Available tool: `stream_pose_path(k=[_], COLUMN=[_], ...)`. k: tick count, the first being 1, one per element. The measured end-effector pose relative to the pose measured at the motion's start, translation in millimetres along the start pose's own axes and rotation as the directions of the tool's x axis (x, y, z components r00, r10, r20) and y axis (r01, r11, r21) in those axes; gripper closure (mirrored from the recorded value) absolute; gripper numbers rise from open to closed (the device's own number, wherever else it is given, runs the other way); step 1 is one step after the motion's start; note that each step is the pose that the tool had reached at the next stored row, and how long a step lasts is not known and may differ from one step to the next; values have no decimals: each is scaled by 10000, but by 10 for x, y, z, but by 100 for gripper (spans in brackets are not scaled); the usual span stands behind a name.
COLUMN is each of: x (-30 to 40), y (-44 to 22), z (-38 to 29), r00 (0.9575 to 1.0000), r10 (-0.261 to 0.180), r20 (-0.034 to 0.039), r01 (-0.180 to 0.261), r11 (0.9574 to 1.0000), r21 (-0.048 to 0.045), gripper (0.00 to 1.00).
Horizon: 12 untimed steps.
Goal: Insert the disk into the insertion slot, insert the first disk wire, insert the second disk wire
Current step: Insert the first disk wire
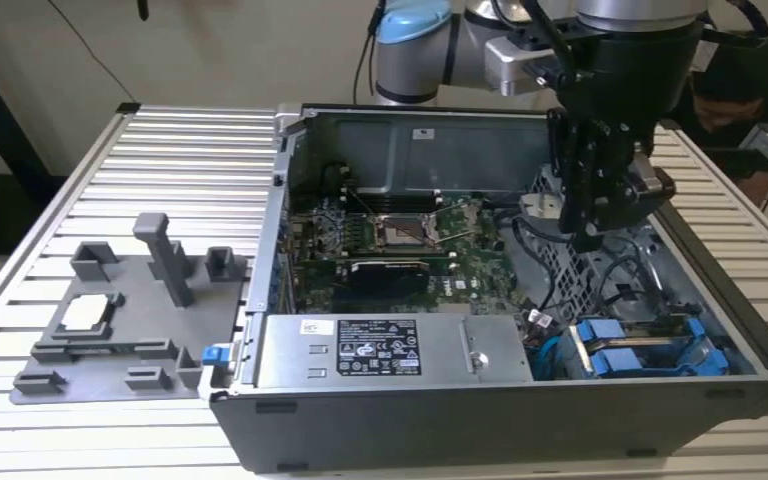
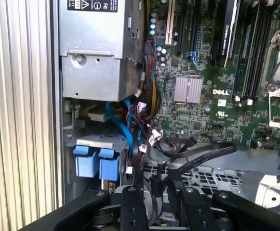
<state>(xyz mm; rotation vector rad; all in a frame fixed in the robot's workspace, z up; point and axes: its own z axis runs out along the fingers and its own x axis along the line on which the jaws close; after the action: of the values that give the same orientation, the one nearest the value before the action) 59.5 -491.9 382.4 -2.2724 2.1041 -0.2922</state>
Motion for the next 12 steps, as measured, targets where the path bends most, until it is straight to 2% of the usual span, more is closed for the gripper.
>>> stream_pose_path(k=[4,12], x=[-6,-12], y=[-18,-38], z=[25,27], r00=[9998,9997], r10=[-105,-206], r20=[-145,-151], r01=[105,207], r11=[9999,9998], r21=[11,31], gripper=[65,65])
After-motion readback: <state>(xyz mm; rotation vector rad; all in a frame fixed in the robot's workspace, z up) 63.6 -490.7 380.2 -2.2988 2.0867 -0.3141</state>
